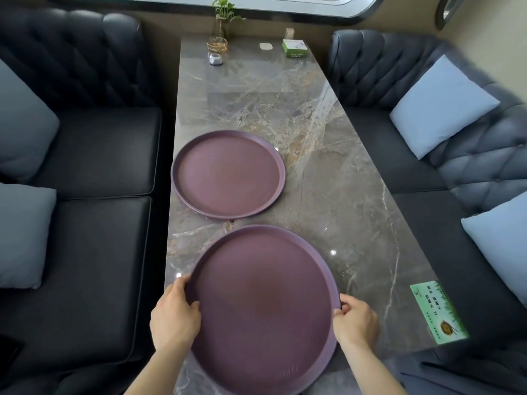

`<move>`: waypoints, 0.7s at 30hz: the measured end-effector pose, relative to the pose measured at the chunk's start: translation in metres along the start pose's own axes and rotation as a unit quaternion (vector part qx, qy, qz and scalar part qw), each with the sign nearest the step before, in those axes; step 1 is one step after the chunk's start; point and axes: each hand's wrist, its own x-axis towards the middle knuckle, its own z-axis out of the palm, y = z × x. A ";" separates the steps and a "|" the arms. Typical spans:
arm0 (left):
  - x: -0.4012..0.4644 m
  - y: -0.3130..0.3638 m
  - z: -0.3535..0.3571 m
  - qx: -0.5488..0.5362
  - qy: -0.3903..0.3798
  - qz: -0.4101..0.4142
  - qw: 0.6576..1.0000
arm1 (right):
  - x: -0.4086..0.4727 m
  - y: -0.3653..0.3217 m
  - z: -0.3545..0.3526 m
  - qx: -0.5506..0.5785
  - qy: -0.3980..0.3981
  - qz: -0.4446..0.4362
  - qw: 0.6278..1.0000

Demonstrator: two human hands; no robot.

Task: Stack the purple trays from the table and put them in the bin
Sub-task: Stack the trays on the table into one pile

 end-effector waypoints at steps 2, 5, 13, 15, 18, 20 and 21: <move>0.002 -0.002 0.001 0.004 0.001 0.003 1.000 | 0.000 0.001 0.001 -0.014 0.002 -0.019 1.000; 0.004 -0.006 0.002 0.007 0.004 0.006 1.000 | 0.000 0.003 0.001 -0.015 -0.002 -0.021 1.000; 0.011 -0.006 -0.003 0.029 -0.036 0.005 0.999 | 0.002 0.004 -0.008 -0.048 -0.052 -0.015 0.997; 0.013 -0.002 -0.007 0.042 -0.046 -0.006 0.998 | 0.005 -0.001 -0.017 -0.053 -0.054 -0.014 0.997; 0.026 0.006 -0.012 0.000 -0.026 -0.020 0.999 | 0.018 -0.012 -0.027 -0.030 -0.057 -0.031 0.997; 0.041 0.014 -0.015 -0.046 -0.019 -0.024 0.998 | 0.029 -0.027 -0.029 -0.020 -0.072 -0.045 0.996; 0.050 0.020 -0.016 -0.074 -0.015 -0.031 0.997 | 0.037 -0.037 -0.028 -0.009 -0.083 -0.048 0.995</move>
